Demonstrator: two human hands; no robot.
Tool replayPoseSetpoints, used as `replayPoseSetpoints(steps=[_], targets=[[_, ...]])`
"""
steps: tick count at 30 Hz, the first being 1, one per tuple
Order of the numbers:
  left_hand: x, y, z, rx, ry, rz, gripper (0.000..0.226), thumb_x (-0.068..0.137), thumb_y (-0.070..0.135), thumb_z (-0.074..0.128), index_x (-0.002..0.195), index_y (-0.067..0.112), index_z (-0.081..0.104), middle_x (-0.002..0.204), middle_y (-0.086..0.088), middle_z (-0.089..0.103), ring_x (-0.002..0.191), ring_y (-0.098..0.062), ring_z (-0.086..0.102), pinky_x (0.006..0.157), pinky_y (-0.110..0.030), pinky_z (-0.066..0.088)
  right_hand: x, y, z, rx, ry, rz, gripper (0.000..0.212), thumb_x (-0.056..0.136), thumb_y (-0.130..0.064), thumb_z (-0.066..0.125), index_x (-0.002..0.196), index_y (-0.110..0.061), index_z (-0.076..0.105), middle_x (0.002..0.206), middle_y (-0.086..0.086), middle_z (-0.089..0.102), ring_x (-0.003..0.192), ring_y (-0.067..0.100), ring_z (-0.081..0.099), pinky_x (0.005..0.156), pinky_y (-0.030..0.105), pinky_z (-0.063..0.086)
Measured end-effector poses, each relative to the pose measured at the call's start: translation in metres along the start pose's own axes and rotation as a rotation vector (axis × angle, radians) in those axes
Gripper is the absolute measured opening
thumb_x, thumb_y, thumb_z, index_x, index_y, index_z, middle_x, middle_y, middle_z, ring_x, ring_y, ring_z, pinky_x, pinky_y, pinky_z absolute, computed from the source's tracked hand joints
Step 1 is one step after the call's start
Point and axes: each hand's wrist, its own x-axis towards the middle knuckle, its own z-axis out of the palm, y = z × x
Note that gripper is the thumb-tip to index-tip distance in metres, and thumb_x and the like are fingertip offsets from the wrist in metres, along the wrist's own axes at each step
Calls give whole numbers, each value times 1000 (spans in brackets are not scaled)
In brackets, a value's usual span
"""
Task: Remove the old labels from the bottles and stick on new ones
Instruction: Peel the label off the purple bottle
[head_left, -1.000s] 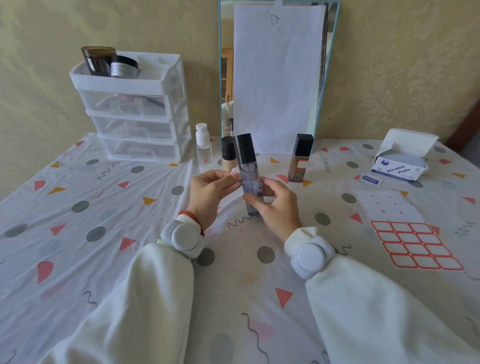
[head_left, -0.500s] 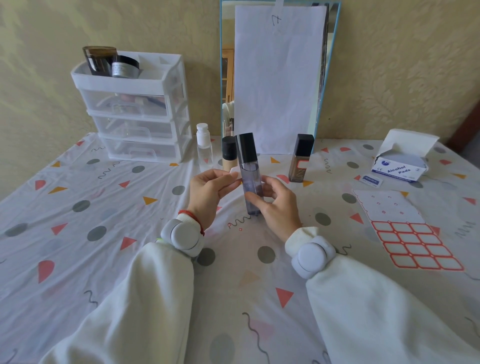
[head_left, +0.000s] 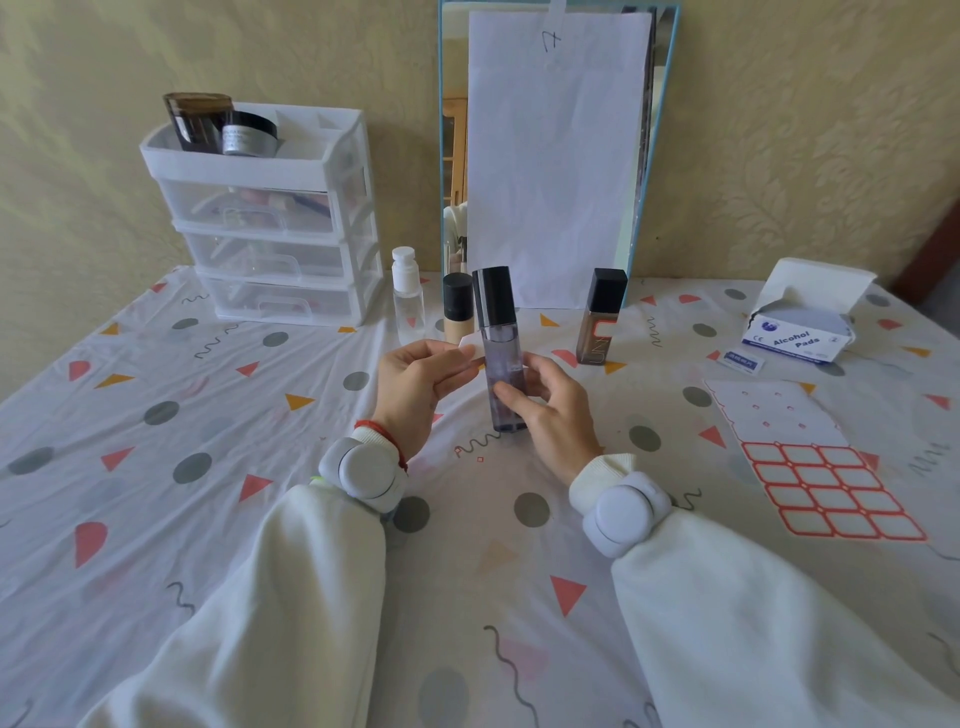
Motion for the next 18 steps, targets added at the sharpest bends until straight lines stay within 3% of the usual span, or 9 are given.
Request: replayPoseSetpoints(steps=[5, 9, 18], targets=[[-1, 1, 1, -7, -1, 0, 7, 81, 1, 69, 78, -2, 64, 87, -18, 73, 89, -30, 72, 70, -25, 56, -2, -4, -1, 32, -29, -3, 26, 92, -22, 62, 118, -22, 58, 97, -13, 63, 93, 1, 59, 76, 11, 48], [-1, 2, 1, -9, -6, -2, 8, 81, 1, 69, 75, 1, 64, 86, -17, 73, 90, -30, 72, 71, -24, 56, -2, -5, -1, 59, -36, -15, 17, 93, -20, 61, 108, -27, 58, 94, -9, 65, 92, 8, 62, 77, 13, 50], [-1, 1, 1, -26, -20, -5, 11, 82, -1, 67, 73, 2, 61, 84, -16, 74, 90, -29, 72, 69, -22, 55, -3, -5, 0, 122, -36, -5, 23, 95, -17, 59, 116, -24, 58, 100, -5, 68, 95, 10, 65, 76, 15, 53]])
